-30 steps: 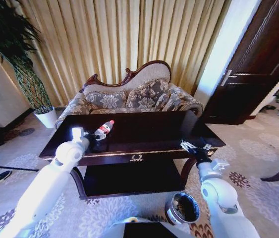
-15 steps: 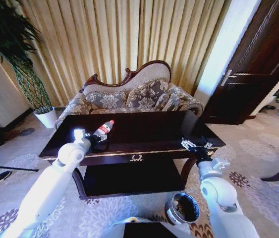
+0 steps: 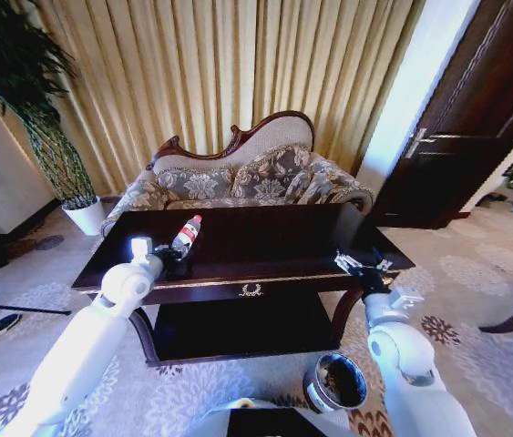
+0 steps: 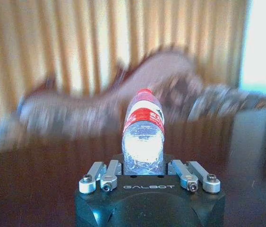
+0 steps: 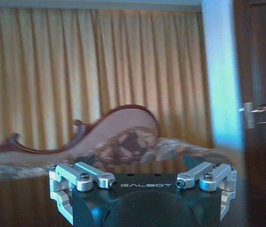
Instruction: Move to the front of the table and place the trash on the table into the trash bin.
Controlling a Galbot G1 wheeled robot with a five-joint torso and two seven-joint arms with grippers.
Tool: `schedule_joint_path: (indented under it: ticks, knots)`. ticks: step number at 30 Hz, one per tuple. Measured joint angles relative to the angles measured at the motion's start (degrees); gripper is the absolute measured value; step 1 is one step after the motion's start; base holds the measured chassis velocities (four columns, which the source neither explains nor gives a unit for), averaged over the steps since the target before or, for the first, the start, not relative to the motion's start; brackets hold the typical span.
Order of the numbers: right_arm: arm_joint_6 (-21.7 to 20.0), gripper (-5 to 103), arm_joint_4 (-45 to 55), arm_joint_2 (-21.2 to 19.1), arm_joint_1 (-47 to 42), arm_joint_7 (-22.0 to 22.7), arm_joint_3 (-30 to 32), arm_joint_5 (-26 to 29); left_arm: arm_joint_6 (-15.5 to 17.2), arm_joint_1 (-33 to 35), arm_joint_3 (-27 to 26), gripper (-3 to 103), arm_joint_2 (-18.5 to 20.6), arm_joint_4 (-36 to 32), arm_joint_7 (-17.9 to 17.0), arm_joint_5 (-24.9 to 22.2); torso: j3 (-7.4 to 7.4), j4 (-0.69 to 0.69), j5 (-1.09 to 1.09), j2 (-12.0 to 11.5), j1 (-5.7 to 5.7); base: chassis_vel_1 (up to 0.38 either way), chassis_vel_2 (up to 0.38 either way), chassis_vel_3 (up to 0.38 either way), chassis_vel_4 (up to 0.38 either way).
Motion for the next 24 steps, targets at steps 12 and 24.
schedule_joint_path:
  ticks: [12, 24]
  knots:
    - [-9.03, 100, 7.85, -7.75, 8.68, -1.67, -6.27, 39.18, -37.90, -3.56, 8.32, 36, 5.38, 0.95, 6.52, 39.17, 0.00, 0.01, -0.01, 0.00, 0.00, 0.000, 0.000, 0.000, 0.000]
    - [-10.23, 100, 3.60, -8.27, 19.89, -1.87, -14.12, 48.27, -43.95, -17.54, 23.11, 36, 4.85, 2.61, 5.13, 48.31, 0.00, 0.00, 0.00, 0.00, 0.01, 0.000, 0.000, 0.000, 0.000]
